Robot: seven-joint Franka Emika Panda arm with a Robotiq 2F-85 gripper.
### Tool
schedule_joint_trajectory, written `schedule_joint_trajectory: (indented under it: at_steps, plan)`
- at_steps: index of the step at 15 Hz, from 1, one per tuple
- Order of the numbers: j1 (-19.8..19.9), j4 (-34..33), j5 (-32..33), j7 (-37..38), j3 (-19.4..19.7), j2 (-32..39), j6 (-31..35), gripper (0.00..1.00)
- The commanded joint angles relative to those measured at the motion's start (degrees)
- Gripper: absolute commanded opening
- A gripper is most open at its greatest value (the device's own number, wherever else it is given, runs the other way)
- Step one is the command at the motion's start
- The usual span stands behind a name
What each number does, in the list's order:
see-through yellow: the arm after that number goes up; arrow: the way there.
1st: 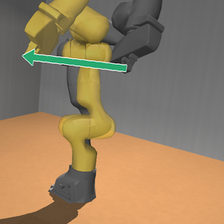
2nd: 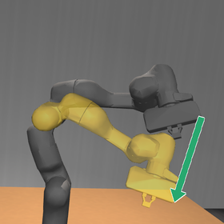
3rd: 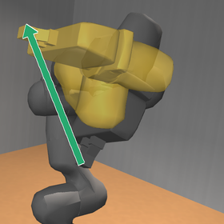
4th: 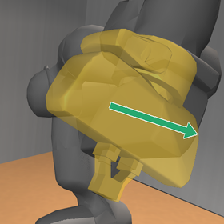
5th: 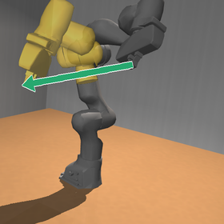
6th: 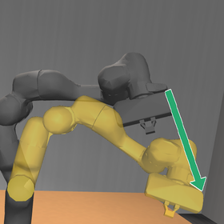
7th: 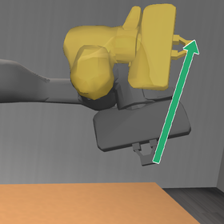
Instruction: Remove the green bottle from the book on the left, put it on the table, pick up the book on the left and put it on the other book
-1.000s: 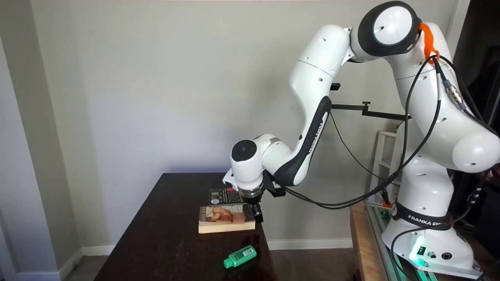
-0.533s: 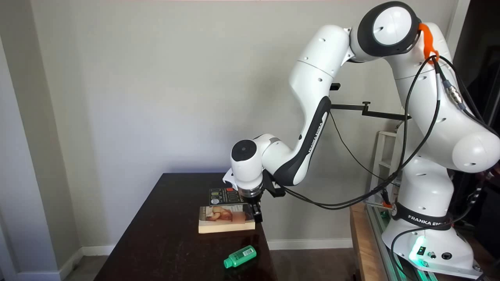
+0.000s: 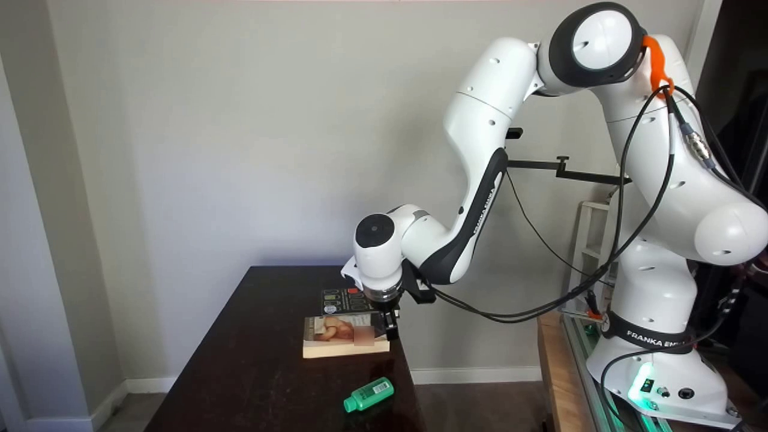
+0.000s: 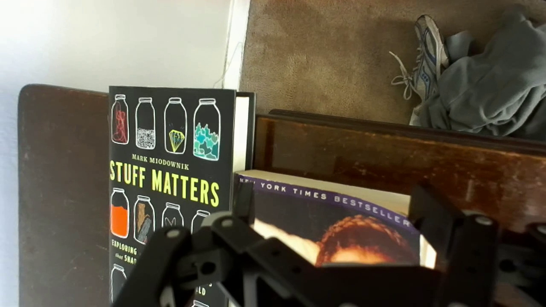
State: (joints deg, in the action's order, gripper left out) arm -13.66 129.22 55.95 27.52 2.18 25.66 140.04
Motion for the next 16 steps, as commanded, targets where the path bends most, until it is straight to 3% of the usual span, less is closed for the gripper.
schedule_joint_trajectory:
  at_steps: [1, 16]
  plan:
    - [0.5, -1.1, 2.8, 3.0, -0.1, 0.6, 0.7, 0.94]
    - [0.6, -1.4, 4.4, 3.5, -0.9, 0.0, 0.4, 0.95]
